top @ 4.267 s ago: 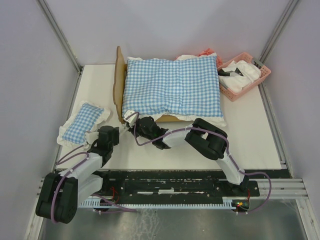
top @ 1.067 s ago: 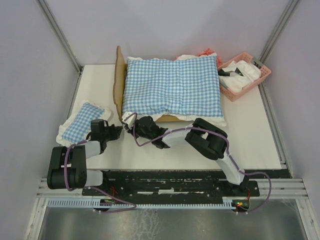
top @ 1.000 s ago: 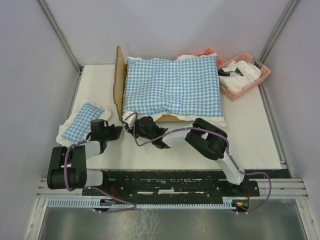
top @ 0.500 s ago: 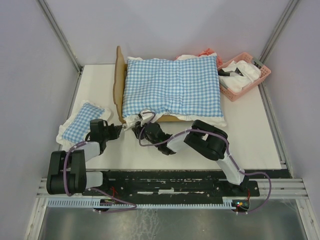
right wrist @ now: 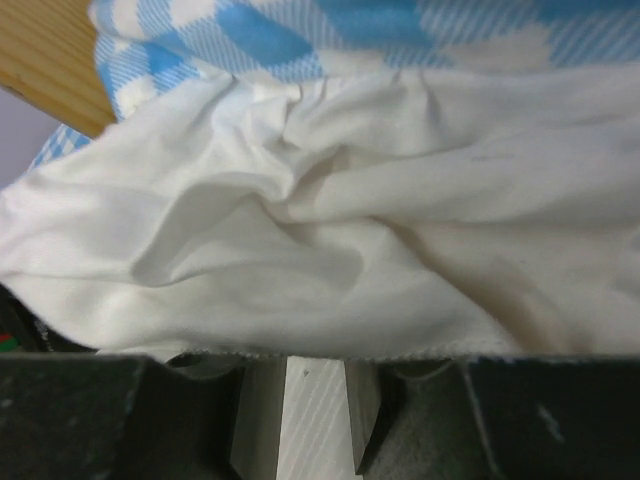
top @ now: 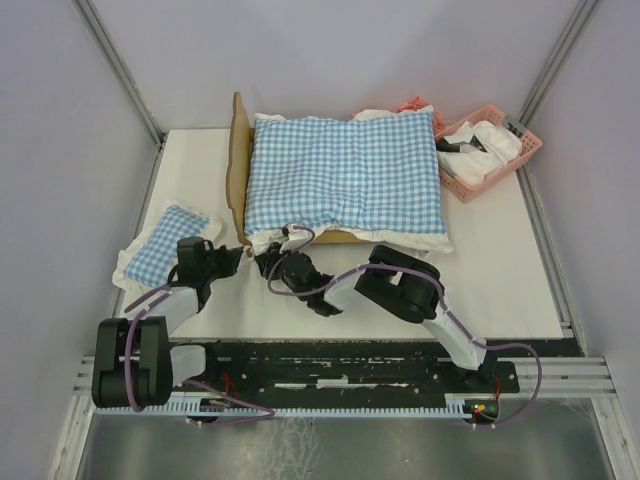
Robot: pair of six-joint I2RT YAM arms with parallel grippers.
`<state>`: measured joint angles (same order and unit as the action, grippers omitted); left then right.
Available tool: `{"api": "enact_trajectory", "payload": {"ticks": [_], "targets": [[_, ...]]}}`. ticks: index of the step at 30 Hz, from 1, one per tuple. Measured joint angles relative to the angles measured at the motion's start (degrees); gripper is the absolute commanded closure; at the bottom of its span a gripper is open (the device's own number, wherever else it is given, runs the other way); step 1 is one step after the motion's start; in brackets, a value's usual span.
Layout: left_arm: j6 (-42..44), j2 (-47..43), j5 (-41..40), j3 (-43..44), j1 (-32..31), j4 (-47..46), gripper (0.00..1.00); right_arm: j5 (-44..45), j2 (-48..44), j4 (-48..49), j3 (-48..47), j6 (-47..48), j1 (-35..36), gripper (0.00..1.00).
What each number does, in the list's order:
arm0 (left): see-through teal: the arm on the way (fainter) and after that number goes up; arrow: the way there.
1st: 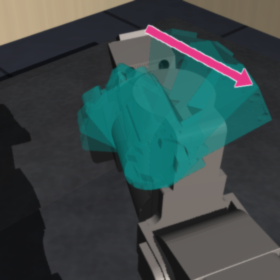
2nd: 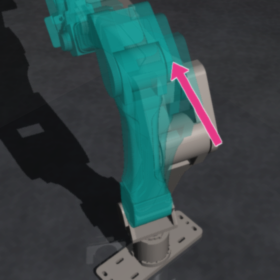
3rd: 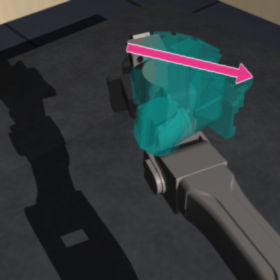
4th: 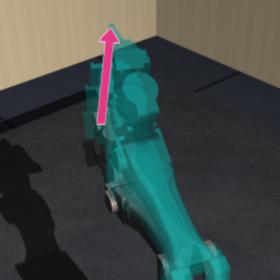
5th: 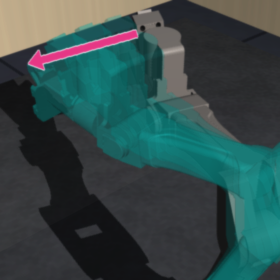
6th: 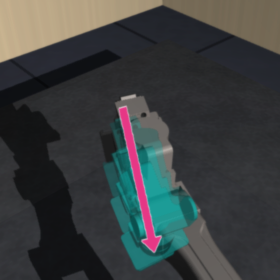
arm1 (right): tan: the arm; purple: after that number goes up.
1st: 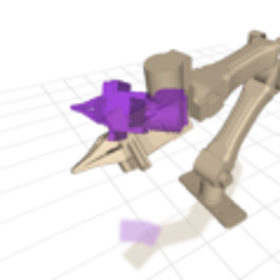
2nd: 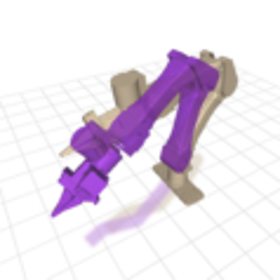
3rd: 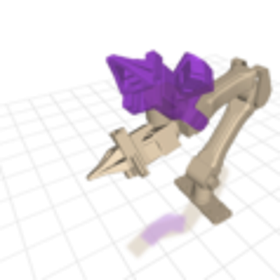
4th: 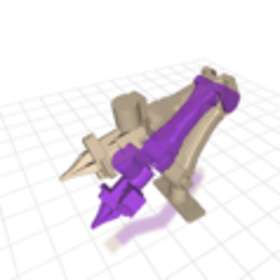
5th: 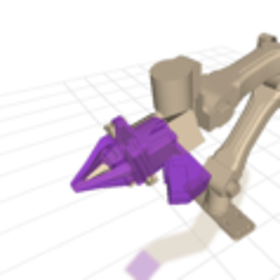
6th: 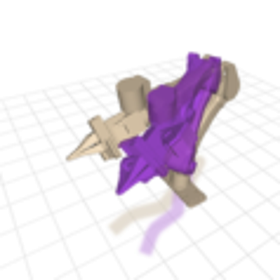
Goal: Set up the pet bed
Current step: Tie the ropes to the bed frame.
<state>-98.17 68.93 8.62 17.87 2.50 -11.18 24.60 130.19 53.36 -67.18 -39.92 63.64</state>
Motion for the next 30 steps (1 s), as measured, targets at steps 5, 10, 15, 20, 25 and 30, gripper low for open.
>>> {"api": "enact_trajectory", "payload": {"ticks": [5, 10, 15, 20, 25, 30], "targets": [[0.0, -1.9, -0.5, 0.1, 0.0, 1.0, 0.97, 0.6, 3.5, -0.3, -3.0, -3.2, 0.7, 0.63], [0.0, -3.7, -1.2, 0.3, 0.0, 2.1, 0.97, 1.4, 5.0, -1.6, -5.2, -5.7, 1.2, 0.62], [0.0, -3.7, -1.5, 0.5, 0.0, 2.1, 0.97, 2.3, 6.5, -2.5, -8.5, -9.4, 1.4, 0.65], [0.0, -3.7, -1.6, 0.6, 0.0, 2.1, 0.97, 4.2, 7.5, -4.6, -10.0, -11.9, 1.4, 0.64], [0.0, -3.7, -1.6, 0.6, 0.0, 2.1, 0.97, 5.8, 7.6, -6.0, -10.9, -12.8, 1.6, 0.75], [0.0, -3.7, -1.6, 0.6, 0.0, 2.1, 0.97, 6.0, 7.7, -6.9, -11.6, -12.5, 1.6, 0.94]]}}
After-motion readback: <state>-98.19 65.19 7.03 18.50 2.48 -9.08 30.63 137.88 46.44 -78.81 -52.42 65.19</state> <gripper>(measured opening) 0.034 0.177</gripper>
